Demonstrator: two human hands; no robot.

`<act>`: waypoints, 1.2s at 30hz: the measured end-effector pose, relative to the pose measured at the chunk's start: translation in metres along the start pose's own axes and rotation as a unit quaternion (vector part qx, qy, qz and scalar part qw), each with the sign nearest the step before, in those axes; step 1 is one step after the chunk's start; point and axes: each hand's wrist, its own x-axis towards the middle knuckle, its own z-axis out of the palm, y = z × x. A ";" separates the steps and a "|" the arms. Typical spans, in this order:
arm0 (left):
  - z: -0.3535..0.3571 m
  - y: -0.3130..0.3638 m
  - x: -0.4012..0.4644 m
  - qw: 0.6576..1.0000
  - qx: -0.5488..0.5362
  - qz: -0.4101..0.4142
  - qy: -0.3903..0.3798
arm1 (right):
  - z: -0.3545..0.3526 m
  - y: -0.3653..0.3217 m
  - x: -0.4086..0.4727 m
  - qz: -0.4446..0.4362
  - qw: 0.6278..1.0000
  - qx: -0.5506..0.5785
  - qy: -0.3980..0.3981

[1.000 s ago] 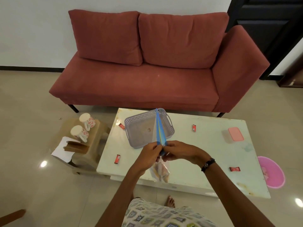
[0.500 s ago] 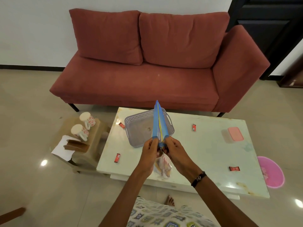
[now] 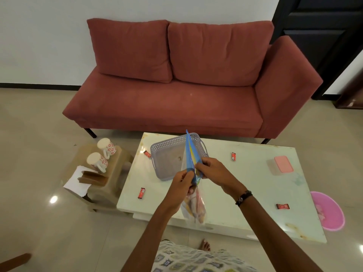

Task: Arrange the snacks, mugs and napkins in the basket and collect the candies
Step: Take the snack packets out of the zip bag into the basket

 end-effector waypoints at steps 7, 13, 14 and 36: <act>-0.011 0.012 0.016 0.980 0.197 0.004 0.040 | 0.002 0.007 -0.015 -0.080 0.994 -0.071 -0.009; -0.012 0.016 0.039 0.965 0.245 0.017 0.090 | 0.003 0.011 -0.020 -0.067 0.995 -0.075 0.008; -0.013 0.015 0.040 0.968 0.234 0.014 0.091 | 0.001 0.016 -0.020 -0.054 0.995 -0.083 0.028; -0.017 0.020 0.037 0.884 0.414 0.155 0.150 | 0.010 -0.006 0.019 -0.128 0.960 -0.209 0.137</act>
